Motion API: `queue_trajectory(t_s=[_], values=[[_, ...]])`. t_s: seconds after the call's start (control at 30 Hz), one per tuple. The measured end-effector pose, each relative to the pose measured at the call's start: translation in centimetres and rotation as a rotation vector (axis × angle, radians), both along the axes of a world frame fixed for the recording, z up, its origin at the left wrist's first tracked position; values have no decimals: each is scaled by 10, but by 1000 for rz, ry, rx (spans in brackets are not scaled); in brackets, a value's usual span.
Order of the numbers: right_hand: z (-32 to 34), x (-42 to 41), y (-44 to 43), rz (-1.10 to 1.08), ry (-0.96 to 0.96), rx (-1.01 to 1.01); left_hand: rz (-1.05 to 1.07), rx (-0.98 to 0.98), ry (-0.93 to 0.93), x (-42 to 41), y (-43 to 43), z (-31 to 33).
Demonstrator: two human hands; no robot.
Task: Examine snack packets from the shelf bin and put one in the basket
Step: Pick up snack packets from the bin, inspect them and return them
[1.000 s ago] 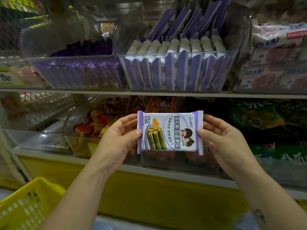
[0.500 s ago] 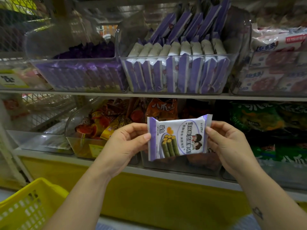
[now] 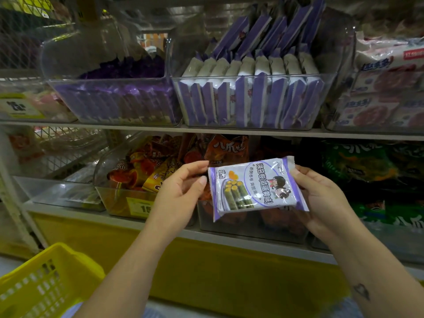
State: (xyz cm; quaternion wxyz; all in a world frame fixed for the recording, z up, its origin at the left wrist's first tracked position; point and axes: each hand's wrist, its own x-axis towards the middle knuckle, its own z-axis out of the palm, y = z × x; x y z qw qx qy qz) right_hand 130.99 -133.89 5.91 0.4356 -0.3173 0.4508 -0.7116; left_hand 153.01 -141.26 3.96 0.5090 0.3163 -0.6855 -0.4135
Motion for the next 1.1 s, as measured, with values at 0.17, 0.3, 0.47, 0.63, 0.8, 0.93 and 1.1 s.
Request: queue_trajectory(t_s=[0.17,0.3,0.47,0.63,0.8,0.93,1.1], values=[[3,10,1,16,-23,-35,8,-514,-439,-9,16,1],[3,18,3,79,-66,-61,58,-732,-530,-20,18,-1],[6,16,6,143,1,-162,120,-760,-356,-20,17,1],[0,16,4,83,227,-150,-69,-364,28,-21,26,12],[-3,26,5,250,311,-186,-290,15,241,-21,23,15],[-1,28,4,274,263,-183,-340,177,293,-25,20,10],[-2,32,4,160,319,-165,-175,38,146,-31,20,4]])
